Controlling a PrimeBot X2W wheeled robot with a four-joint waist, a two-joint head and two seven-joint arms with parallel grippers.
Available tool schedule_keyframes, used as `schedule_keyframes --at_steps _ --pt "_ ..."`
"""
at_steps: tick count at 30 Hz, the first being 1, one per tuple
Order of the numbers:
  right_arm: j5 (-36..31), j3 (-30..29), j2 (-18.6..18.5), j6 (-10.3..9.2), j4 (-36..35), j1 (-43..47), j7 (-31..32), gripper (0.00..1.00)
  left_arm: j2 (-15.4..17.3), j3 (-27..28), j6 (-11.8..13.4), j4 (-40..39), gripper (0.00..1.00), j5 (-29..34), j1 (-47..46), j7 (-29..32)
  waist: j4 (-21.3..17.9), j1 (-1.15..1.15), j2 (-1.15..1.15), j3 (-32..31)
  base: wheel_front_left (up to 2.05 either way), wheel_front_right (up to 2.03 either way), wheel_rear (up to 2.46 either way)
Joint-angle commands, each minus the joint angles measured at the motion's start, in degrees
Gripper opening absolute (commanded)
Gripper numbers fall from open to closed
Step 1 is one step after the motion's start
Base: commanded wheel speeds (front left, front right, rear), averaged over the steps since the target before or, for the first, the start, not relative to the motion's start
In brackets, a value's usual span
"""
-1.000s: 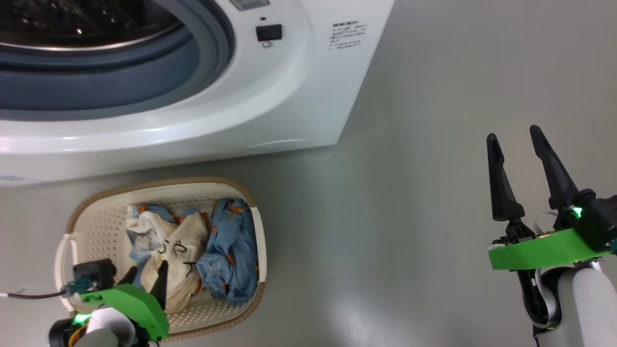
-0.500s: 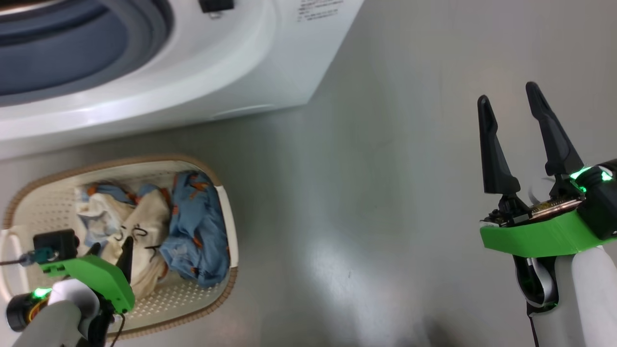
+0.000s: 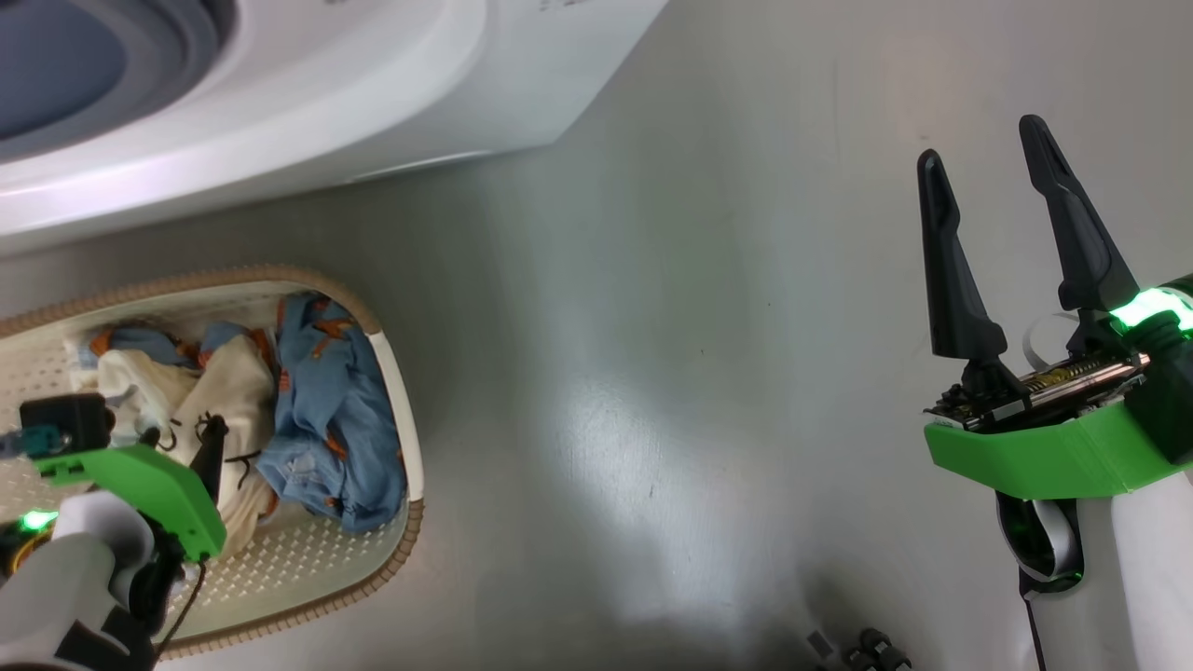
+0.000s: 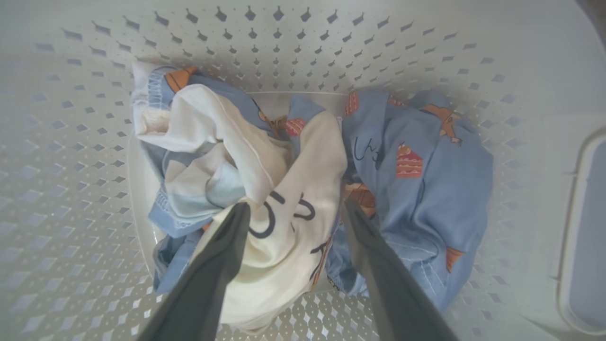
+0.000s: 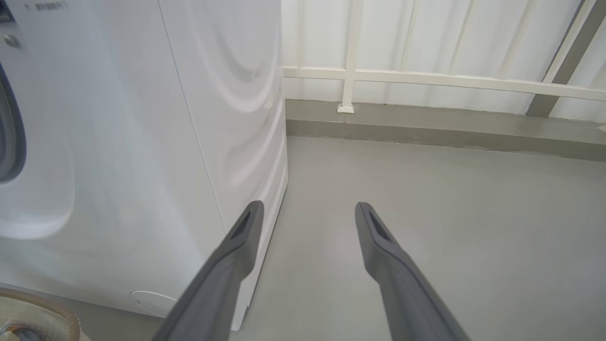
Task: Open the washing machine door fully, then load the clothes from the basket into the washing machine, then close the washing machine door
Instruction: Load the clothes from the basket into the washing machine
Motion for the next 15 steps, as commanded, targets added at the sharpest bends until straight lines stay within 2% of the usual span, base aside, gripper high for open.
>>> schedule_keyframes --at_steps 1,15 --pt "-0.87 1.43 -0.26 0.48 -1.63 0.98 -0.27 1.0 2.6 0.57 -0.08 0.37 1.0 -0.67 -0.14 0.04 -0.33 0.0 0.0 0.89 0.0 0.0 0.0" --pt "-1.66 2.58 -1.05 0.48 -3.65 0.98 -0.27 1.0 3.55 -4.03 -0.08 3.66 1.0 -2.98 -3.86 2.57 -0.97 0.0 0.0 3.42 0.0 0.0 0.0"
